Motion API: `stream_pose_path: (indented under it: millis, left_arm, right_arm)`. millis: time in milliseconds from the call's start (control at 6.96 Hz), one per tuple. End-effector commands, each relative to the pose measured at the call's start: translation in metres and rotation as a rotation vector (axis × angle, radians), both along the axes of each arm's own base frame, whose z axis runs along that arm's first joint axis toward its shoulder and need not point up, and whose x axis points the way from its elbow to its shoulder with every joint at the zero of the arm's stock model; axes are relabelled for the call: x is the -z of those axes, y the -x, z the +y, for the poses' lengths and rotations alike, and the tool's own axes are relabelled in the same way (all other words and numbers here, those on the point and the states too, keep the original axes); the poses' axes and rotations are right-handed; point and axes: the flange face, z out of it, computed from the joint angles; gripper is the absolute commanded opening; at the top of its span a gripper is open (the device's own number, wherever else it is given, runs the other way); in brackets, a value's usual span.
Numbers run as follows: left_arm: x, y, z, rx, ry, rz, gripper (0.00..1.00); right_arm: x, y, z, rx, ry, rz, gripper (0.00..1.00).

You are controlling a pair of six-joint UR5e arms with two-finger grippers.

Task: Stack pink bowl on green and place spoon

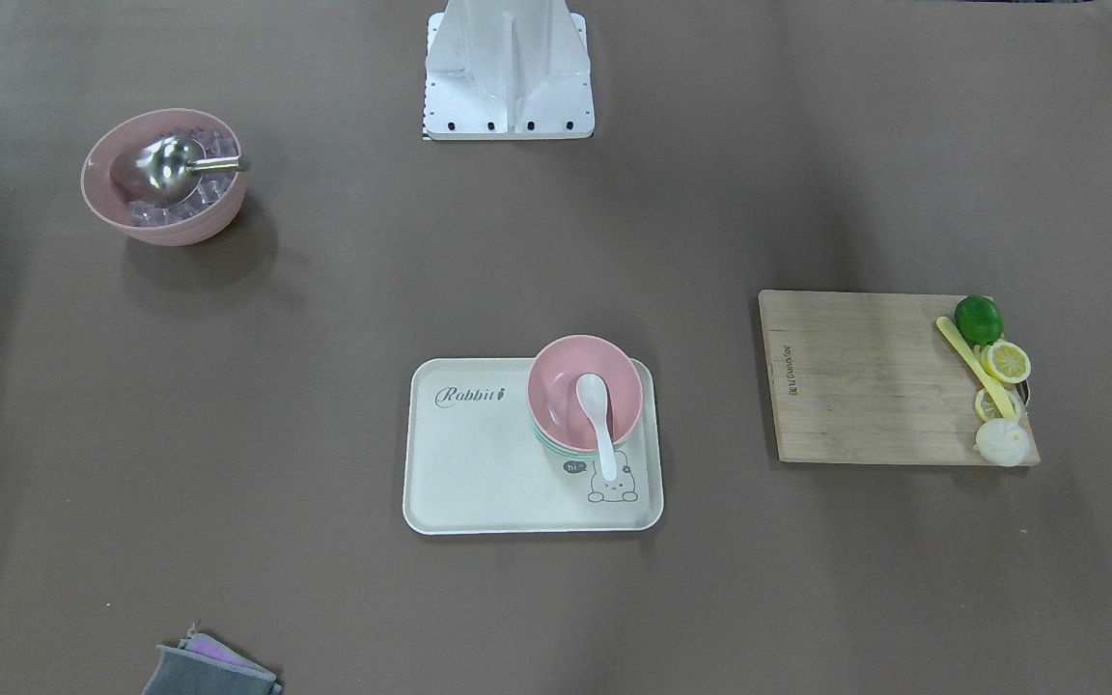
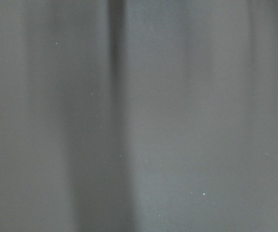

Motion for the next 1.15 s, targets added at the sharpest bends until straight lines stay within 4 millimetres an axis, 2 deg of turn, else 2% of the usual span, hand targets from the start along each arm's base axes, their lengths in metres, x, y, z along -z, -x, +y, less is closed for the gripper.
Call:
stream_pose_path:
  millis: [0, 431, 1006]
  left_arm:
    - [0.002, 0.003, 0.000, 0.005, -0.005, -0.001, 0.99]
    - [0.002, 0.003, 0.000, 0.005, -0.005, -0.001, 0.99]
    - [0.006, 0.002, 0.000, 0.005, -0.011, 0.004, 0.99]
  right_arm:
    - [-0.002, 0.000, 0.001, -0.001, 0.005, 0.000, 1.00]
    - [-0.013, -0.001, 0.012, 0.000, 0.024, 0.003, 1.00]
    - [-0.015, -0.001, 0.012, 0.000, 0.027, 0.001, 1.00]
